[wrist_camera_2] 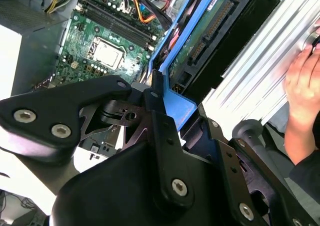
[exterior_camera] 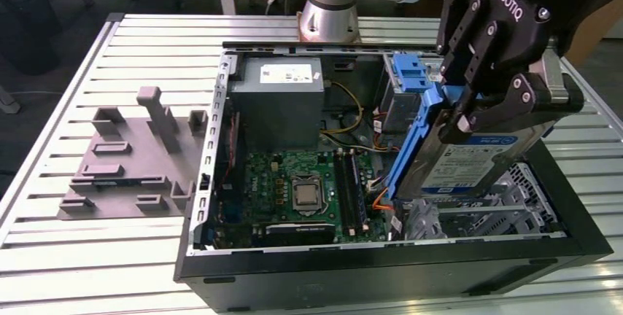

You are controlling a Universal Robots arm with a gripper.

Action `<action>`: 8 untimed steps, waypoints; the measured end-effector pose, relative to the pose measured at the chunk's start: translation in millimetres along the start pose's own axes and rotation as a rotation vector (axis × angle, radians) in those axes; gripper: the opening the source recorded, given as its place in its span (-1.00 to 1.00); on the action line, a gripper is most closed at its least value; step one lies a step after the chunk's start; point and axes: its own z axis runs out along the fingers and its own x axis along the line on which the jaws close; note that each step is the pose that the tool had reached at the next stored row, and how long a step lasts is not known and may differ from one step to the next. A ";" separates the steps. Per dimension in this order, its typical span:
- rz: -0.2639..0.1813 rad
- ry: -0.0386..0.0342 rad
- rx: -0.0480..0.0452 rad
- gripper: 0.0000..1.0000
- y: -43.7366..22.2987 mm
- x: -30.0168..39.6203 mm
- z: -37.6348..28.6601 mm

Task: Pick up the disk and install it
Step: 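Insert the disk into the insertion slot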

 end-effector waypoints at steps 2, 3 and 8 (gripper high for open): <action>0.000 0.0001 0.0000 -0.26 -2.9 -0.1 0.5; 0.000 0.0001 0.0000 -0.26 -4.0 -0.1 0.6; 0.000 0.0000 0.0000 -0.26 -4.6 -0.2 0.8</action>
